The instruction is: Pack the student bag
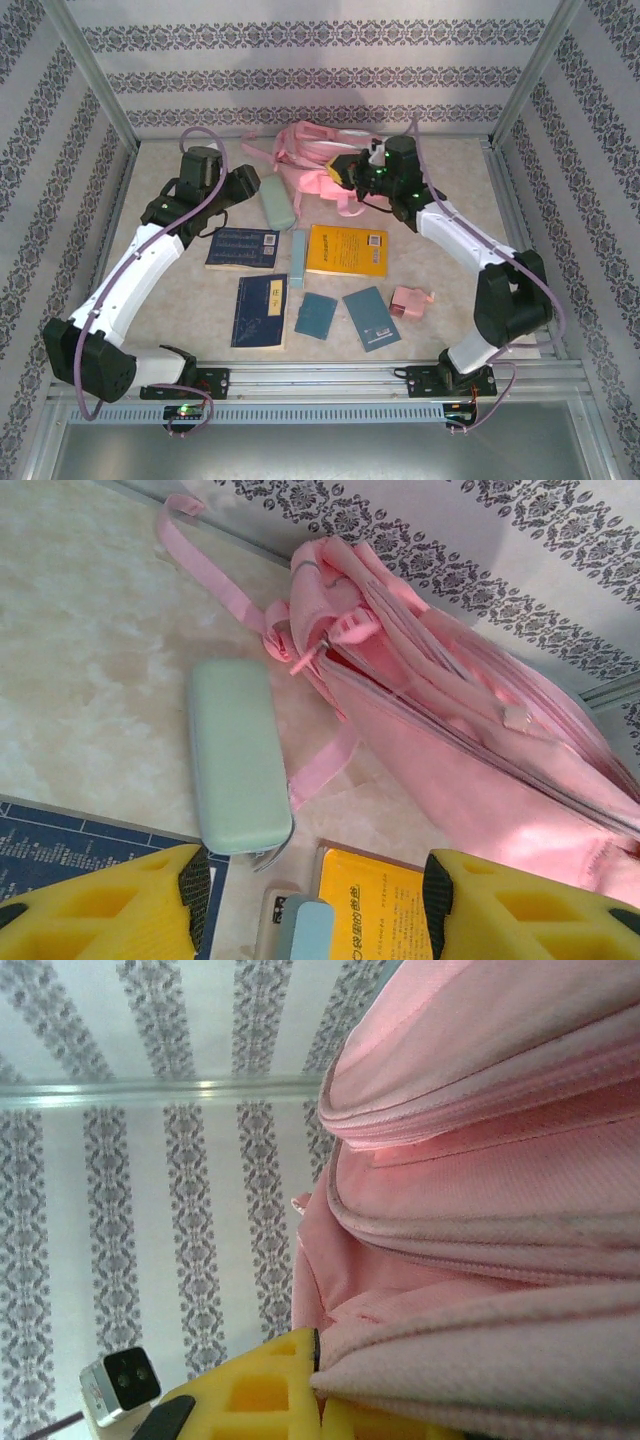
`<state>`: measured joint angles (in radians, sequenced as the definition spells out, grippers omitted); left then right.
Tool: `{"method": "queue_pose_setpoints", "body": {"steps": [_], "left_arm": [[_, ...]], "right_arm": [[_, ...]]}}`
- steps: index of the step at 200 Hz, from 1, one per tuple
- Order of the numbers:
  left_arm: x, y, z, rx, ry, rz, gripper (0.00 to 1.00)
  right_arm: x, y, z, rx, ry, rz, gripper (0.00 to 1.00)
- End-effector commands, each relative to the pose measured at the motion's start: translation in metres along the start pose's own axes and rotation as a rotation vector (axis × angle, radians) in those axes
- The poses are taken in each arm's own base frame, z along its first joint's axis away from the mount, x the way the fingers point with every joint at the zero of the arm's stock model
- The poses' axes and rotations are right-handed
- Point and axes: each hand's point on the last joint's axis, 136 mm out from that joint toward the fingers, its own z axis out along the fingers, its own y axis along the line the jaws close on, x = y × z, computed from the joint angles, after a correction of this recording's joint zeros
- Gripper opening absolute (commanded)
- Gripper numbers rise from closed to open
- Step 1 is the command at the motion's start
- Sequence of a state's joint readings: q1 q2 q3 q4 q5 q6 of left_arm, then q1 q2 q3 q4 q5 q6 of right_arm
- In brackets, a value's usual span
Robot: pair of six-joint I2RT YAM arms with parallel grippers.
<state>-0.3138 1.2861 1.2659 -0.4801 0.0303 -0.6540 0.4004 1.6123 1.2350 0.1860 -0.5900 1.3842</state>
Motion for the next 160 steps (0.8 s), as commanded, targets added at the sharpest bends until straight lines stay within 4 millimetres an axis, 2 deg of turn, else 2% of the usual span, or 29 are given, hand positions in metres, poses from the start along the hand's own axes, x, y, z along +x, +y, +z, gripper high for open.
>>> {"method": "queue_pose_setpoints", "body": {"steps": [1, 21, 41, 59, 84, 95, 103, 116, 139, 160], "left_arm": [[-0.011, 0.004, -0.022, -0.029, -0.041, 0.041, 0.59], [-0.016, 0.007, -0.033, -0.051, -0.058, 0.09, 0.59], [-0.017, 0.009, -0.043, -0.066, -0.064, 0.137, 0.59], [-0.01, 0.008, -0.042, -0.063, -0.03, 0.176, 0.59], [0.009, 0.003, -0.032, -0.045, 0.055, 0.231, 0.59], [0.022, 0.0, -0.024, -0.043, 0.111, 0.267, 0.59], [0.033, -0.005, -0.017, -0.03, 0.161, 0.293, 0.59], [0.051, -0.012, -0.006, -0.013, 0.236, 0.315, 0.59], [0.08, -0.026, 0.014, 0.017, 0.35, 0.332, 0.6], [0.1, -0.043, 0.029, 0.04, 0.421, 0.381, 0.6]], "right_arm": [[0.048, 0.078, -0.004, -0.232, 0.185, -0.289, 0.0], [0.075, 0.05, -0.006, -0.158, 0.289, -0.364, 0.0], [0.104, 0.013, -0.022, -0.052, 0.373, -0.48, 0.0], [0.123, -0.037, -0.041, 0.099, 0.44, -0.533, 0.0], [0.121, -0.123, -0.069, 0.374, 0.438, -0.48, 0.0], [0.117, -0.147, -0.078, 0.449, 0.418, -0.437, 0.27], [0.113, -0.156, -0.081, 0.472, 0.399, -0.417, 0.44], [0.105, -0.158, -0.088, 0.493, 0.343, -0.405, 0.58], [0.08, -0.144, -0.107, 0.501, 0.19, -0.409, 0.6], [0.056, -0.138, -0.138, 0.58, 0.046, -0.396, 0.61]]}}
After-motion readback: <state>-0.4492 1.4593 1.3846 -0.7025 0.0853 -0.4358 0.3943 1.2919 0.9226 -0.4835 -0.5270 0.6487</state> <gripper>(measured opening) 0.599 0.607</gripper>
